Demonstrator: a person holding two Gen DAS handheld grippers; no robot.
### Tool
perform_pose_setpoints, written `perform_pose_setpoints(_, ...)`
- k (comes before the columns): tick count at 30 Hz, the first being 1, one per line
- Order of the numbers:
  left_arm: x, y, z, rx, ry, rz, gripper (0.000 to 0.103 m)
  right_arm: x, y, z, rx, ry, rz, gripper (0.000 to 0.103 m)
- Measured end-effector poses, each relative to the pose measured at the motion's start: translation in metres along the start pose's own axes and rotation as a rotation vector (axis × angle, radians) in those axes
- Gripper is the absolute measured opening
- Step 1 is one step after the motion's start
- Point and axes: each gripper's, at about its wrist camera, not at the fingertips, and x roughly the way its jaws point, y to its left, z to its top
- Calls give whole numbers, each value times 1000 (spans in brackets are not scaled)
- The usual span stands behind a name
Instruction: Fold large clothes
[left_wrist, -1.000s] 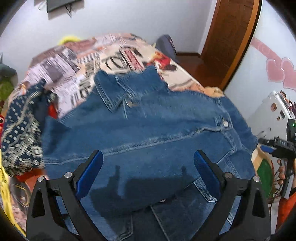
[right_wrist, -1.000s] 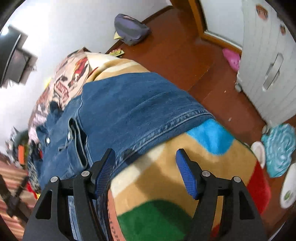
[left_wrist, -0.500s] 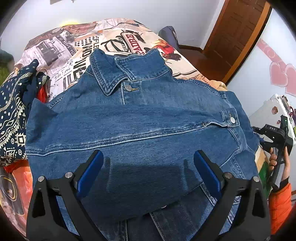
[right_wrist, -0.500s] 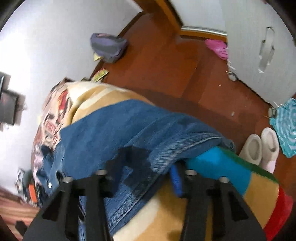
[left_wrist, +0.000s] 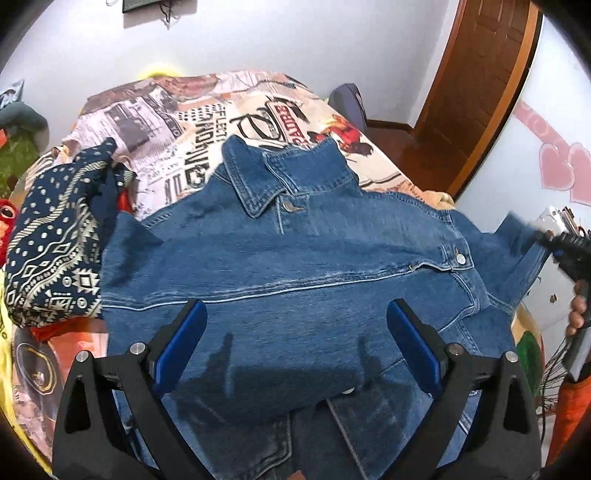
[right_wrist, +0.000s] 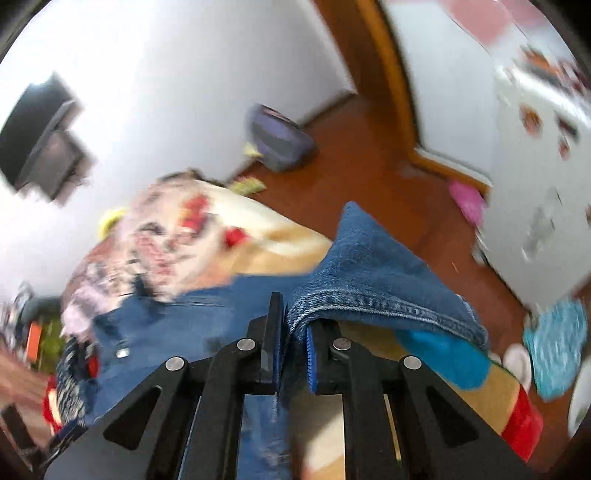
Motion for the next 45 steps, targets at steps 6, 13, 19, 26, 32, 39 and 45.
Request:
perform_pose_setpoints(6, -15, 9, -7, -20, -7, -10, 99, -16, 87, -16, -253, 8, 155, 9)
perform_pose_setpoints(13, -25, 21, -18, -48, 1, -7, 99, 35, 112, -70, -384, 289, 150, 15)
perform_pose_setpoints(19, -23, 24, -27, -48, 20, 0, 99, 43, 97, -100, -438, 463, 136, 28)
perform_pose_setpoints(26, -18, 20, -31, -58, 39, -13, 99, 19, 63, -68, -311, 290, 56, 57)
perform_pose_setpoints(32, -13, 17, -30, -62, 48, -7, 99, 40, 5, -34, -6, 284, 53, 57)
perform_pose_setpoints(39, -1, 16, -30, -40, 72, 19, 99, 75, -32, -35, 236, 307, 91, 57)
perform_pose_setpoints(45, 15, 15, -29, -10, 103, 35, 99, 92, -35, -34, 273, 272, 83, 52)
